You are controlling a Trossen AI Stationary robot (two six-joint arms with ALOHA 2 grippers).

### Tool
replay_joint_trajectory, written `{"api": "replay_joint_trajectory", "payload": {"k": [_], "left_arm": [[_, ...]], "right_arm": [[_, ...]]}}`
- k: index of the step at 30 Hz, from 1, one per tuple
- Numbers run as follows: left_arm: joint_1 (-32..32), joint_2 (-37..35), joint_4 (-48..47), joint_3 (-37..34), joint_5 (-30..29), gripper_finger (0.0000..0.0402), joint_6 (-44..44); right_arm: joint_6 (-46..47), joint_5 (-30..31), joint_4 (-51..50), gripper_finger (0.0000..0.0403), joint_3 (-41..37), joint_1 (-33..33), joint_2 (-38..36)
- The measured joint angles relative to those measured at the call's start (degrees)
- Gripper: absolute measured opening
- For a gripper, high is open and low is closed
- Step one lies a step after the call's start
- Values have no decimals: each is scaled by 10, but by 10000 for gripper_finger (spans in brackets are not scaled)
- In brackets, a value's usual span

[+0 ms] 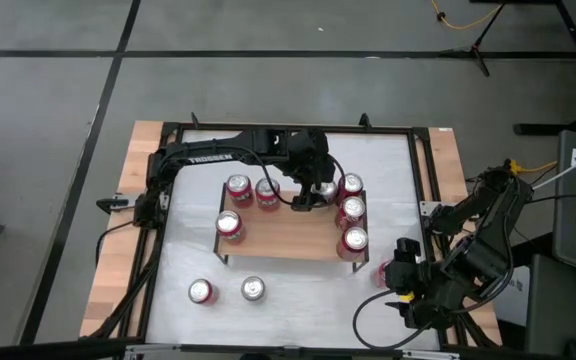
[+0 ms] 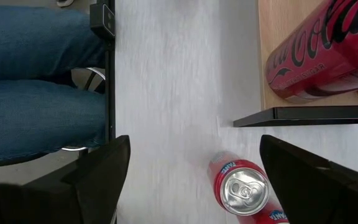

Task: Place canned beverage on shelf
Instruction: Put the silver soda can on the shelf

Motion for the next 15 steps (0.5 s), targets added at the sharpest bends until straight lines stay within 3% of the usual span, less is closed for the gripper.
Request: {"api": "replay_joint_trajectory", "payload": {"k": [15], "left_arm": [[0,1,-2,7,-2,326,1]], "right_arm": [[0,0,0,347,0,0,0]]}}
